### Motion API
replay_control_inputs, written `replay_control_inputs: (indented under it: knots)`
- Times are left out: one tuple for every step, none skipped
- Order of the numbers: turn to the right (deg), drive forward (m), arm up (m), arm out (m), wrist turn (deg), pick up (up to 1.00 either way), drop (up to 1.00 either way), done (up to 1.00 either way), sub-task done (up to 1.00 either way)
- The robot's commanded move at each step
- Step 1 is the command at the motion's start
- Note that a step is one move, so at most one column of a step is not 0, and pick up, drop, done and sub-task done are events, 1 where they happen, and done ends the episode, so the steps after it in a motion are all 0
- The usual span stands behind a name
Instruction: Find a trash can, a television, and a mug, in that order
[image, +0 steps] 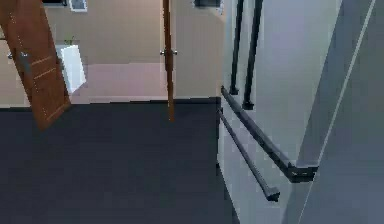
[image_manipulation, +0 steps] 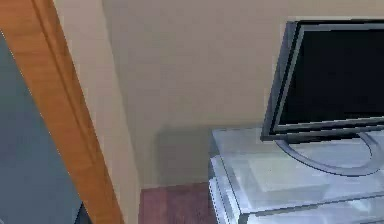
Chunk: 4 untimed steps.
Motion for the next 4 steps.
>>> replay_control_inputs:
  knots:
    - [-21.0, 0.0, 0.0, 0.0, 0.0, 0.0, 0.0, 0.0, 0.0]
    - [0.0, 1.0, 0.0, 0.0, 0.0, 0.0, 0.0, 0.0, 0.0]
    - [0.0, 1.0, 0.0, 0.0, 0.0, 0.0, 0.0, 0.0, 0.0]
    - [-3.0, 0.0, 0.0, 0.0, 0.0, 0.0, 0.0, 0.0, 0.0]
